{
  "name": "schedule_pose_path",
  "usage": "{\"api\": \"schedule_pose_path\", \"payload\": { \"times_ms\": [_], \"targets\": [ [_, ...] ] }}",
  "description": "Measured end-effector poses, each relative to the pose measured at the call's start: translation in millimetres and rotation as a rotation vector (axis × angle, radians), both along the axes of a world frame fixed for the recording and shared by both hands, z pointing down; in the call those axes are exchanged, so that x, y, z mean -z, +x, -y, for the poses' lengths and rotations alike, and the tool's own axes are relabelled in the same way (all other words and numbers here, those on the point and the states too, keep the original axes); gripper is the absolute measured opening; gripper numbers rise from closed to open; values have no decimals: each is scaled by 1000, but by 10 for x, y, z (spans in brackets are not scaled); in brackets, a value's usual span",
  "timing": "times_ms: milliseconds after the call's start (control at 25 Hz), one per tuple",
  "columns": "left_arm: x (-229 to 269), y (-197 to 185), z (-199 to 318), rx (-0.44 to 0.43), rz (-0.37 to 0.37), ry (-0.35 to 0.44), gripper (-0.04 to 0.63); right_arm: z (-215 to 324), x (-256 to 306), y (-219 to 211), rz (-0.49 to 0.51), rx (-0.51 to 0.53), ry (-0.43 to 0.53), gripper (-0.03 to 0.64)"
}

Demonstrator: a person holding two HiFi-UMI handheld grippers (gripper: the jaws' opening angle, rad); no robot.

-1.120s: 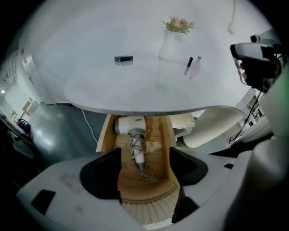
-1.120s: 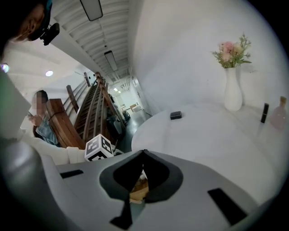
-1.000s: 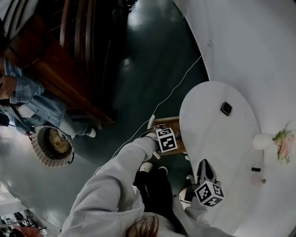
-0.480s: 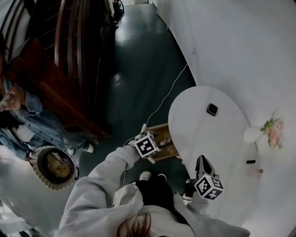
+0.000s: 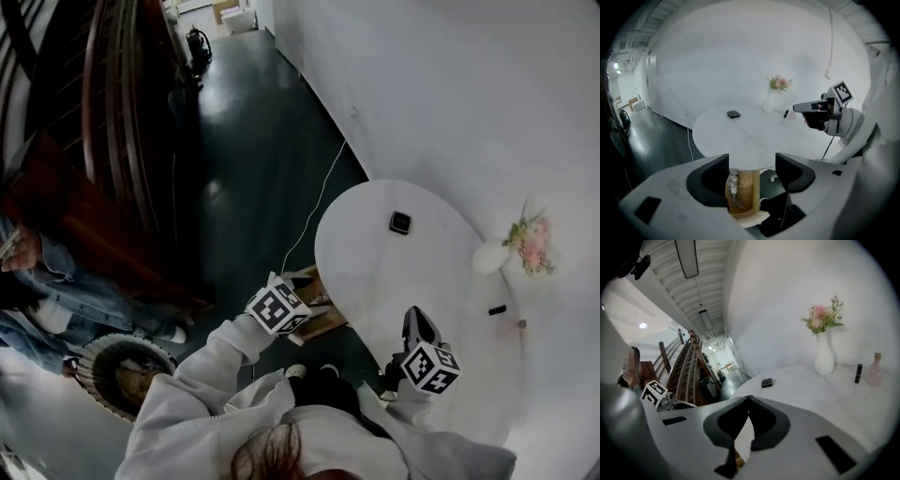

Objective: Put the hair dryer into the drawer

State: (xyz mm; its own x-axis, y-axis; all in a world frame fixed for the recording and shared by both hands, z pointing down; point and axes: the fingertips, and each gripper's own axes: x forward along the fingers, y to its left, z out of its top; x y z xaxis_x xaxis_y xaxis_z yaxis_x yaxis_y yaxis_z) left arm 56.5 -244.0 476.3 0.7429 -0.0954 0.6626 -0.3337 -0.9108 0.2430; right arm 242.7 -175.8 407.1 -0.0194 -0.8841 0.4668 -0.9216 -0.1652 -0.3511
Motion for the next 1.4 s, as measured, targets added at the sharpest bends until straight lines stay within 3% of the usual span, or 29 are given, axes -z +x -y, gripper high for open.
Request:
{"api": "schedule_pose_path", "payload": {
  "times_ms": [280, 480, 720, 920, 1120, 1400],
  "targets": [
    [573, 540, 205, 54, -200, 5, 308, 19, 270, 438, -23, -98, 71, 49],
    [965, 859, 389, 116, -351, 58, 305, -10, 459, 636, -64, -147, 121, 49],
    [1294, 1016, 578, 284, -544, 135, 183, -45, 659, 774, -129, -167, 199, 49],
    [1314, 1045, 548, 324, -545, 259, 59, -141, 720, 821, -148, -205, 265, 49],
    [1230, 1042, 457, 319, -576, 236, 23, -259, 605, 903, -156, -235, 228, 49],
    [1086, 1036, 376, 319, -528, 203, 15, -338, 582, 970, -184, -233, 193, 49]
  ]
}}
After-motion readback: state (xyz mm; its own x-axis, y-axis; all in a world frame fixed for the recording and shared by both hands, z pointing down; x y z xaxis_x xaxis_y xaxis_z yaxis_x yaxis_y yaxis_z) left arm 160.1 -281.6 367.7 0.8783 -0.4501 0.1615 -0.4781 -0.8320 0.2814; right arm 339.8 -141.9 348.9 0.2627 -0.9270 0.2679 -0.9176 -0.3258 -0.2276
